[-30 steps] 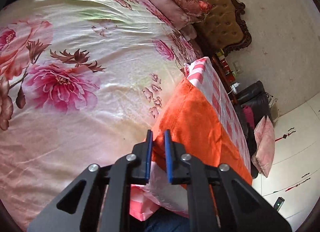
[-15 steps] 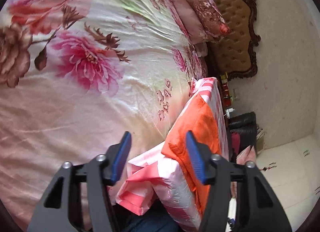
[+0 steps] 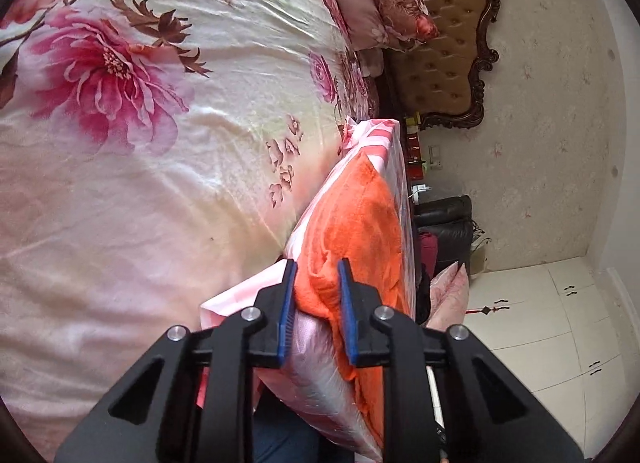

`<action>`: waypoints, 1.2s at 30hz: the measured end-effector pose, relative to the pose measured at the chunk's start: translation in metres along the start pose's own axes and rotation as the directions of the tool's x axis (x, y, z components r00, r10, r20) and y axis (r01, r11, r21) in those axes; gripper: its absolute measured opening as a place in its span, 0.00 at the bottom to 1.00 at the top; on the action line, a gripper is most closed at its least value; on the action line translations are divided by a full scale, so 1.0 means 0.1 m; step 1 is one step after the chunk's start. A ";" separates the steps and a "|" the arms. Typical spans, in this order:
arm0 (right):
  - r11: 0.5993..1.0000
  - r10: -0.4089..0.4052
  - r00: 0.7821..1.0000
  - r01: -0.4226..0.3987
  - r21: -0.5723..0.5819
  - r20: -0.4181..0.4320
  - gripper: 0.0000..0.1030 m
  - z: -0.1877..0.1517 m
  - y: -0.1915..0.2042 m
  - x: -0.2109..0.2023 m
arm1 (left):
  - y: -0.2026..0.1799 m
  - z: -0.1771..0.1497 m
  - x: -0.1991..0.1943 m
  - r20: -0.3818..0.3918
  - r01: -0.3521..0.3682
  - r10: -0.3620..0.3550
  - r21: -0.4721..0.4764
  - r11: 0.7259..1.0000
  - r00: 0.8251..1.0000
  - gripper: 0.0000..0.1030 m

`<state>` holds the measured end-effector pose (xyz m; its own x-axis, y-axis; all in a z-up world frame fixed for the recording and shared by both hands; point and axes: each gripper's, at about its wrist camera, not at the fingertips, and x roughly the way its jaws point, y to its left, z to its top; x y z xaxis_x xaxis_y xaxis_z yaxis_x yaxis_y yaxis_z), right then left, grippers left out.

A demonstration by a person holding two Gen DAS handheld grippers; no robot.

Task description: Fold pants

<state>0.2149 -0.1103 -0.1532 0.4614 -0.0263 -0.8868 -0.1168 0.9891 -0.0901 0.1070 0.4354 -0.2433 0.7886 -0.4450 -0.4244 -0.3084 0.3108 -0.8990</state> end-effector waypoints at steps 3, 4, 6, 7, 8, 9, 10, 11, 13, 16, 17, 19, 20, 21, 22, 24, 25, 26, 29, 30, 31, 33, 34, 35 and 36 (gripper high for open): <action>1.000 -0.023 0.999 0.023 -0.004 -0.036 0.89 -0.04 -0.01 0.10 | -0.09 0.00 -0.04 0.022 -0.042 0.042 0.033 0.999 0.999 0.15; 1.000 -0.027 0.999 0.027 -0.005 -0.043 0.89 -0.06 -0.02 0.12 | -0.13 0.00 -0.05 0.028 -0.055 0.054 0.045 0.997 0.998 0.15; 1.000 -0.029 0.998 0.029 -0.003 -0.055 0.89 -0.08 -0.04 0.15 | -0.21 0.00 -0.08 0.038 -0.073 0.070 0.073 0.995 0.997 0.13; 1.000 -0.029 0.998 0.029 0.000 -0.059 0.89 -0.09 -0.04 0.17 | -0.24 0.00 -0.09 0.044 -0.081 0.077 0.082 0.993 0.996 0.13; 1.000 -0.026 0.998 0.027 0.001 -0.062 0.89 -0.09 -0.05 0.18 | -0.27 0.01 -0.09 0.049 -0.089 0.085 0.089 0.992 0.995 0.12; 1.000 -0.022 0.998 0.022 0.001 -0.064 0.89 -0.10 -0.05 0.20 | -0.29 0.02 -0.09 0.050 -0.096 0.091 0.093 0.991 0.995 0.12; 1.000 -0.018 0.998 0.019 0.004 -0.061 0.89 -0.10 -0.05 0.20 | -0.29 0.02 -0.08 0.048 -0.102 0.098 0.090 0.991 0.994 0.12; 1.000 -0.015 0.998 0.015 0.006 -0.060 0.89 -0.11 -0.05 0.20 | -0.28 0.03 -0.08 0.046 -0.112 0.109 0.083 0.990 0.993 0.12; 1.000 -0.004 0.998 0.004 0.011 -0.058 0.89 -0.11 -0.07 0.21 | -0.25 0.01 -0.07 0.045 -0.124 0.120 0.078 0.989 0.992 0.12; 0.999 -0.047 0.997 0.047 0.004 -0.053 0.89 -0.07 -0.04 0.18 | -0.21 -0.02 -0.07 0.047 -0.152 0.149 0.080 0.985 0.988 0.12; 0.999 -0.048 0.999 0.048 -0.022 -0.019 0.89 0.00 0.03 0.12 | -0.21 -0.02 -0.07 0.049 -0.159 0.155 0.080 0.984 0.987 0.12; 0.998 0.025 0.999 -0.023 -0.066 0.029 0.89 0.16 0.19 0.03 | -0.20 -0.03 -0.08 0.050 -0.163 0.159 0.085 0.983 0.986 0.12; 0.995 0.062 0.996 -0.057 -0.081 0.058 0.89 0.26 0.28 -0.01 | -0.20 -0.03 -0.08 0.051 -0.162 0.159 0.083 0.983 0.986 0.12; 0.990 0.107 0.990 -0.097 -0.105 0.091 0.89 0.40 0.42 -0.04 | -0.19 -0.03 -0.08 0.052 -0.163 0.159 0.082 0.983 0.986 0.12; 0.984 0.139 0.986 -0.127 -0.129 0.095 0.89 0.51 0.57 0.00 | -0.19 -0.03 -0.08 0.052 -0.163 0.159 0.080 0.983 0.986 0.12; 0.973 0.186 0.979 -0.172 -0.155 0.084 0.89 0.71 0.85 0.11 | -0.16 -0.04 -0.09 0.057 -0.159 0.155 0.069 0.985 0.986 0.12; 0.964 0.219 0.973 -0.203 -0.170 0.079 0.88 0.79 0.99 0.17 | -0.15 -0.05 -0.10 0.061 -0.156 0.152 0.064 0.986 0.987 0.12; 0.959 0.229 0.971 -0.213 -0.186 0.070 0.86 0.84 1.10 0.22 | -0.14 -0.05 -0.11 0.065 -0.154 0.150 0.059 0.986 0.987 0.12; 0.948 0.221 0.974 -0.202 -0.246 0.052 0.76 0.98 1.44 0.43 | -0.09 -0.03 -0.15 0.076 -0.147 0.144 0.038 0.988 0.987 0.12; 0.950 0.199 0.979 -0.179 -0.257 0.051 0.76 1.01 1.54 0.50 | -0.07 -0.02 -0.16 0.078 -0.140 0.138 0.024 0.990 0.987 0.12; 0.950 0.190 0.981 -0.171 -0.260 0.048 0.76 1.03 1.60 0.55 | -0.04 0.00 -0.17 0.080 -0.133 0.132 0.013 0.991 0.988 0.12; 0.955 0.198 0.978 -0.177 -0.237 0.068 0.77 1.05 1.66 0.59 | 0.00 0.02 -0.19 0.084 -0.117 0.117 -0.004 0.993 0.990 0.12; 0.957 0.196 0.978 -0.174 -0.232 0.072 0.78 1.06 1.64 0.59 | 0.02 0.03 -0.20 0.084 -0.100 0.101 -0.013 0.995 0.991 0.12; 0.958 0.192 0.978 -0.170 -0.229 0.077 0.79 1.07 1.66 0.60 | 0.05 0.03 -0.21 0.080 -0.078 0.081 -0.035 0.996 0.993 0.14; 0.960 0.185 0.979 -0.161 -0.229 0.087 0.81 1.07 1.68 0.61 | 0.13 0.03 -0.22 0.079 -0.055 0.061 -0.080 0.995 0.995 0.21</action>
<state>0.3178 0.0699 -0.1736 0.5066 0.1697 -0.8453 -0.3879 0.9205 -0.0477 0.0874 0.4522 -0.2457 0.8078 -0.3575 -0.4686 -0.3928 0.2662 -0.8802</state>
